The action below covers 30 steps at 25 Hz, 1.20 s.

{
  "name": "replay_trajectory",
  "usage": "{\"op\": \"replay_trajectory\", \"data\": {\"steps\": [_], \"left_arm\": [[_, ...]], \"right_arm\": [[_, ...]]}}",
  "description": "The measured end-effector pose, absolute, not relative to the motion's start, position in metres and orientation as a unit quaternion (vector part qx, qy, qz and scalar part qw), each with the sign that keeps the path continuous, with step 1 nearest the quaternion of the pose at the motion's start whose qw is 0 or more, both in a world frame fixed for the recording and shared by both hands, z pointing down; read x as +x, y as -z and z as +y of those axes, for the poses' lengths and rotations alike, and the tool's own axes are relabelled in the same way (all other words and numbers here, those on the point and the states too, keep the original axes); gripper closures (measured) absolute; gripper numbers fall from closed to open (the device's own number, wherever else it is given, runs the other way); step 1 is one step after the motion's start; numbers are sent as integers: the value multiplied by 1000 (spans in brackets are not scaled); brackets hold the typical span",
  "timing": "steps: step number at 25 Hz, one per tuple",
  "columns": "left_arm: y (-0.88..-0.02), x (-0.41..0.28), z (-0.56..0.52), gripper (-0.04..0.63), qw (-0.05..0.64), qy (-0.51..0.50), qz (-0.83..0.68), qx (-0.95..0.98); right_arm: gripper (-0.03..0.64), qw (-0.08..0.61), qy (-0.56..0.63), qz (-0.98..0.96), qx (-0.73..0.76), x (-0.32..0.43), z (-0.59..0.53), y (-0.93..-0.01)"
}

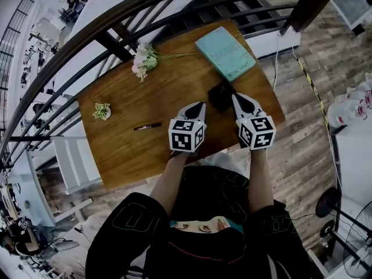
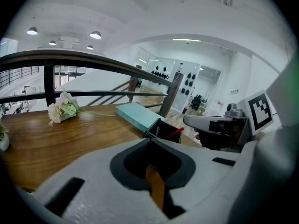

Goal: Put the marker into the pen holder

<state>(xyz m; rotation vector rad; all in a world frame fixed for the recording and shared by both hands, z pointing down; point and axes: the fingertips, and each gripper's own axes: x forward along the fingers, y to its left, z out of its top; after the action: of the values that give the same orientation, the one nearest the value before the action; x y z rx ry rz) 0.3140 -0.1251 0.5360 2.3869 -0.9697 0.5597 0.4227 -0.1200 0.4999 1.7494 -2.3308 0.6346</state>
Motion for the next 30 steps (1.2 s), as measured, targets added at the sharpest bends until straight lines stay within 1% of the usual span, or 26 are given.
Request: {"op": "replay_trajectory", "data": {"steps": [4,15,24,30], "left_arm": [[-533,278,-123,588,256,-201,-371,869],[-520,146,-131,588,270,-161,-449,837],[-522,30,-135,588,290,-118,-527,790],[-531,-36,-121,588,311,-94,-564,759]], "right_arm": [[612,69,-209,-787,576,391,-123,-488],[612,84,-191,-832,514,261,-147,-472],[612,114,-175,-876,435,142,-169,-475],[612,142,-168,-892,395,75,-170,-484]]}}
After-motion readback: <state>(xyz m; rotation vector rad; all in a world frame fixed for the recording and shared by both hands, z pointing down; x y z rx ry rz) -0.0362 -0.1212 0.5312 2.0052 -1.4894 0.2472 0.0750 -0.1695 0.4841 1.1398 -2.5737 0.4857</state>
